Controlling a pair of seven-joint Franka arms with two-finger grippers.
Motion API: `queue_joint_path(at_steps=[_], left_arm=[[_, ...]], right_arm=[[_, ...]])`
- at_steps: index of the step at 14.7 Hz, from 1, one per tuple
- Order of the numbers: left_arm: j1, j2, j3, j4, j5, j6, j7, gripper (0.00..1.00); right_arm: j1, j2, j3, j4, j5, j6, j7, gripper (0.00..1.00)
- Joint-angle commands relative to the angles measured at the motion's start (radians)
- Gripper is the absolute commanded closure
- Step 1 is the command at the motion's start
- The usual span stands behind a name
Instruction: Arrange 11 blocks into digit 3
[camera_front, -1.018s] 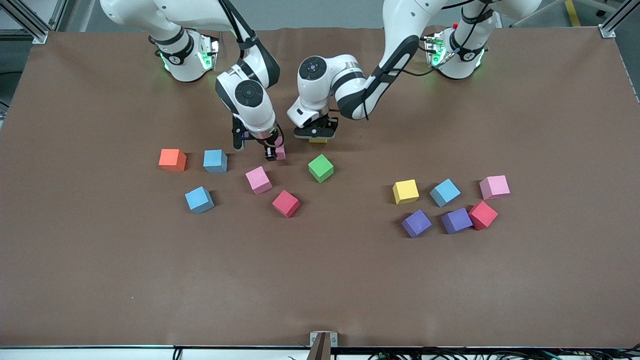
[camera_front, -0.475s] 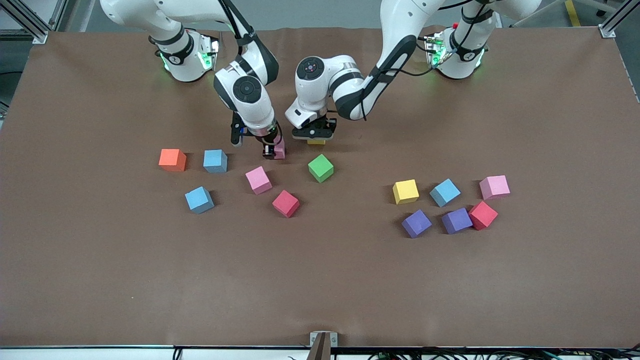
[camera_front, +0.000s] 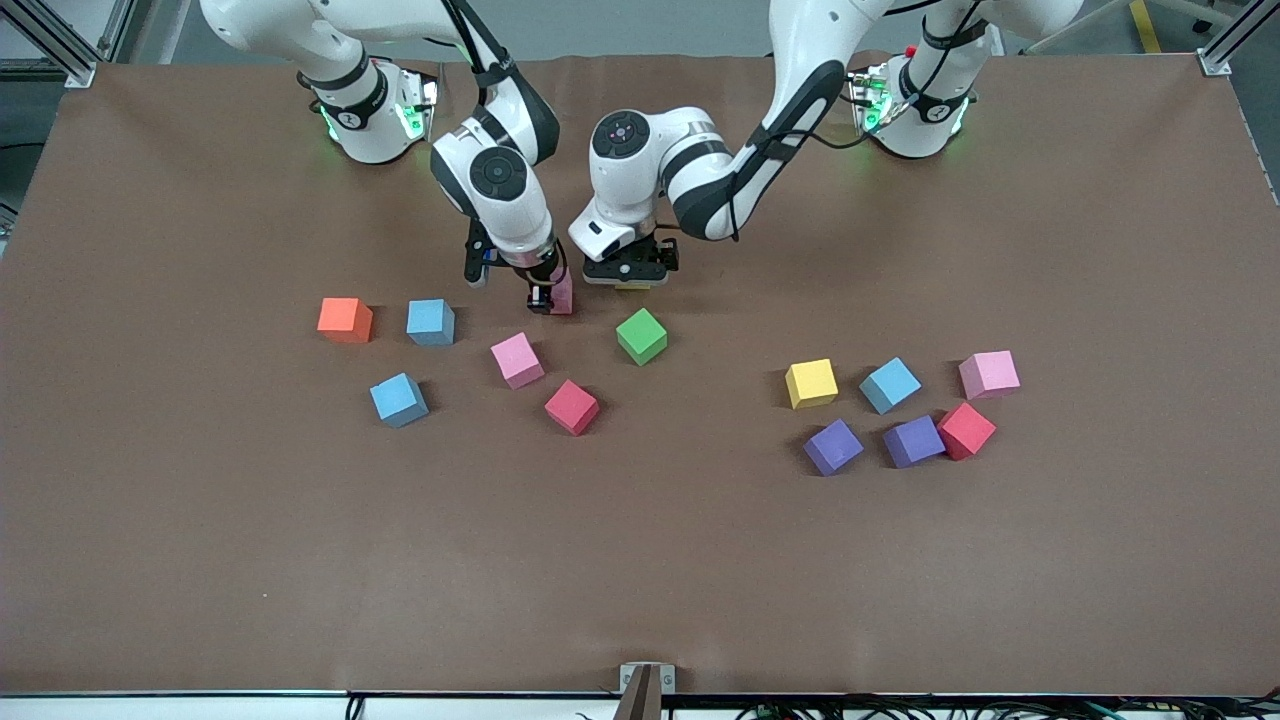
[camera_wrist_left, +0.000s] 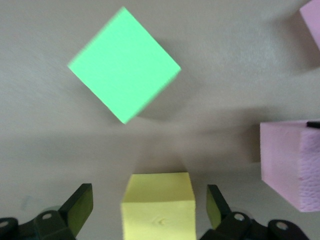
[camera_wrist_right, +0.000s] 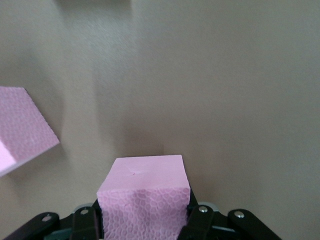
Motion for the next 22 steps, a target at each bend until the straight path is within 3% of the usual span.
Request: queue_joint_path(at_steps=[1, 10, 15, 18, 22], left_arm=[[0.050, -0.072, -0.006, -0.012, 0.007, -0.083, 0.069, 0.00], [0.297, -0.115, -0.009, -0.037, 0.009, -0.093, 0.104, 0.00], [0.388, -0.126, -0.007, -0.086, 0.019, -0.082, 0.112, 0.00], [0.437, -0.135, -0.007, -0.146, 0.038, 0.007, 0.123, 0.00], [0.489, -0.138, -0.007, -0.173, 0.061, 0.016, 0.238, 0.00]], right_arm=[[0.039, -0.028, -0.001, -0.038, 0.016, 0.023, 0.059, 1.00], [0.121, 0.013, 0.003, -0.030, 0.038, 0.090, 0.161, 1.00], [0.158, 0.041, 0.003, -0.009, 0.039, 0.089, 0.159, 1.00], [0.167, 0.059, 0.003, 0.008, 0.039, 0.089, 0.159, 1.00], [0.165, 0.078, 0.003, 0.028, 0.039, 0.089, 0.159, 1.00]])
